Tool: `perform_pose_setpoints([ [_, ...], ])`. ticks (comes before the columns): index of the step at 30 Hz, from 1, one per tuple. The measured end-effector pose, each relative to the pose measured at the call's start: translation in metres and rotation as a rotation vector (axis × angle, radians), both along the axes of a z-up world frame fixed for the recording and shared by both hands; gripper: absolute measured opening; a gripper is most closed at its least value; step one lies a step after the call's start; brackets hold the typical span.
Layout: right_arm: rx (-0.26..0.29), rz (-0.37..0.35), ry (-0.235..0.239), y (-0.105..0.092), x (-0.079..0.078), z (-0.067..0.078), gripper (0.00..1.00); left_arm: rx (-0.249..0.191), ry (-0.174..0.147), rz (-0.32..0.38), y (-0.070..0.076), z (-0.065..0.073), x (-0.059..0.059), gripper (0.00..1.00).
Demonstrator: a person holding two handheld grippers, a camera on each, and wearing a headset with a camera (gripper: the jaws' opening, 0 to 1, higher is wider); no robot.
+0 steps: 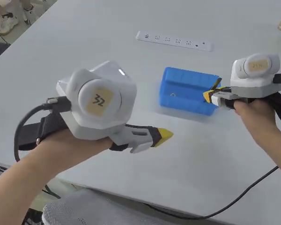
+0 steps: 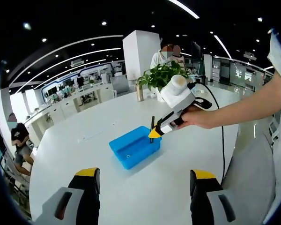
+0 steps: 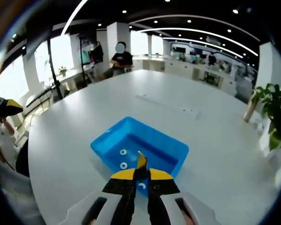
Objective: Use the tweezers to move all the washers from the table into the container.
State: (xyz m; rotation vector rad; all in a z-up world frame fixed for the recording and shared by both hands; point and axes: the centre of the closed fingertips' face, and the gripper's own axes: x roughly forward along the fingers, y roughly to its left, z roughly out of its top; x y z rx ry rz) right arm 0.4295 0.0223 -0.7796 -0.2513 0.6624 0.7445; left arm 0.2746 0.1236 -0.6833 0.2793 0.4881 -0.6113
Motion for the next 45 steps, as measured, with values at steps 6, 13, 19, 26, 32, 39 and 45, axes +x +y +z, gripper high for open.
perform_pose_setpoints([
  [6, 0.044, 0.009, -0.082, 0.0, -0.023, 0.042, 0.05, -0.013, -0.028, -0.059, -0.015, 0.019, 0.005, 0.64],
  [13, 0.063, 0.061, -0.117, 0.005, -0.059, 0.066, 0.05, -0.035, -0.029, -0.145, -0.04, 0.029, 0.003, 0.45],
  [19, 0.01, 0.187, -0.127, 0.018, -0.103, 0.067, 0.05, -0.03, -0.046, -0.228, -0.064, 0.037, -0.002, 0.34],
  [26, -0.044, 0.27, -0.127, 0.028, -0.135, 0.059, 0.05, -0.011, -0.048, -0.31, -0.081, 0.039, -0.004, 0.23],
  [32, -0.073, 0.32, -0.119, 0.03, -0.154, 0.049, 0.05, 0.019, -0.04, -0.379, -0.091, 0.032, -0.016, 0.13],
  [39, -0.13, 0.37, -0.127, 0.033, -0.173, 0.04, 0.05, 0.055, -0.008, -0.445, -0.101, 0.012, -0.029, 0.06],
  [45, -0.22, 0.415, -0.174, 0.03, -0.177, 0.032, 0.05, 0.117, 0.009, -0.473, -0.102, -0.007, -0.036, 0.02],
])
